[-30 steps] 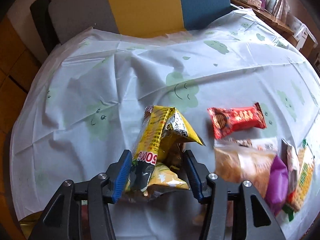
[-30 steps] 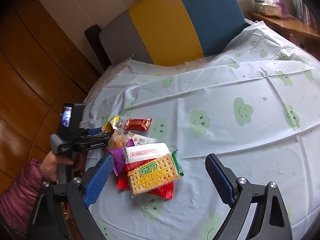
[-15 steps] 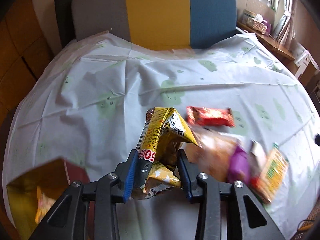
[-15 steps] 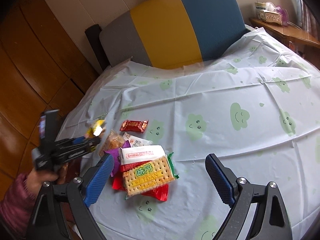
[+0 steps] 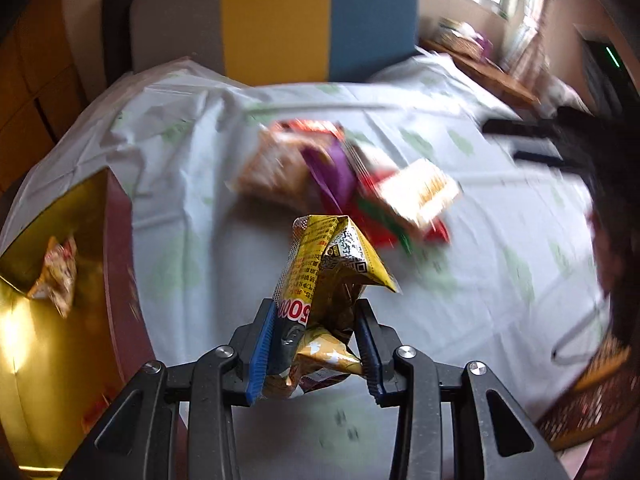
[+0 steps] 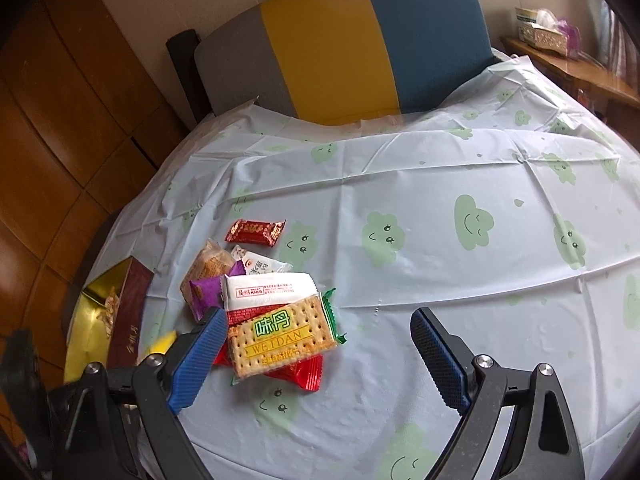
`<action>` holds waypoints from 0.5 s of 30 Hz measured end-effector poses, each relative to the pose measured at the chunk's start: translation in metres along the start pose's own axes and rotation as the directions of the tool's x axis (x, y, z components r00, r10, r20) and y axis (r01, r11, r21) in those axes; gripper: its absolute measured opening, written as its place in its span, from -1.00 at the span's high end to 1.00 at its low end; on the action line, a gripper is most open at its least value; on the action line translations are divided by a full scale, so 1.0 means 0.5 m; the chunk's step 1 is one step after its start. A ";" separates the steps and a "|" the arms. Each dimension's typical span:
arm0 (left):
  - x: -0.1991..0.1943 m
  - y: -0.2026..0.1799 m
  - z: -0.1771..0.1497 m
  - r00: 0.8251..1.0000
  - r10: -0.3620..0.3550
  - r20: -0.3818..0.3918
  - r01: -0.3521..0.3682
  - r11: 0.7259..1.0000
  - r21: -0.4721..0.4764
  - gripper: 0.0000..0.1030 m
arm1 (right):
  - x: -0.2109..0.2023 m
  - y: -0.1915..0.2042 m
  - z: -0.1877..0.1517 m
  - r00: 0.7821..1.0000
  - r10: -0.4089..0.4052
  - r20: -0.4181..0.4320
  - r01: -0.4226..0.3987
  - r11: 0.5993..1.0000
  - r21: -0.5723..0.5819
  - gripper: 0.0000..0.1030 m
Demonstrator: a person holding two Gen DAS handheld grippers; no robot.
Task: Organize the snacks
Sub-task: 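Grasp the purple pastry with the right gripper while the left gripper holds the yellow bag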
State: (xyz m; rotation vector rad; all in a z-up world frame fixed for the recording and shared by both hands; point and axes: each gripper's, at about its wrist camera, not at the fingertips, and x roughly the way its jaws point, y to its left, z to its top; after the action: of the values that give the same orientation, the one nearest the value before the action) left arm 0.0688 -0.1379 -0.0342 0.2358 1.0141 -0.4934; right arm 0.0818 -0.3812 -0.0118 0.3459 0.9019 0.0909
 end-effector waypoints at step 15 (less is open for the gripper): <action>0.008 -0.033 -0.088 0.997 -0.009 0.077 0.001 0.995 0.102 0.22 | 0.092 0.202 0.012 0.988 0.108 -0.111 -0.141 0.926 -0.351 -0.78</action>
State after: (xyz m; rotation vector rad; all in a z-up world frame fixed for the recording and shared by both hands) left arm 0.0292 -0.1355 -0.0596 0.3030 0.9156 -0.5557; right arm 0.1218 -0.2775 -0.0095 0.0577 0.9306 0.3871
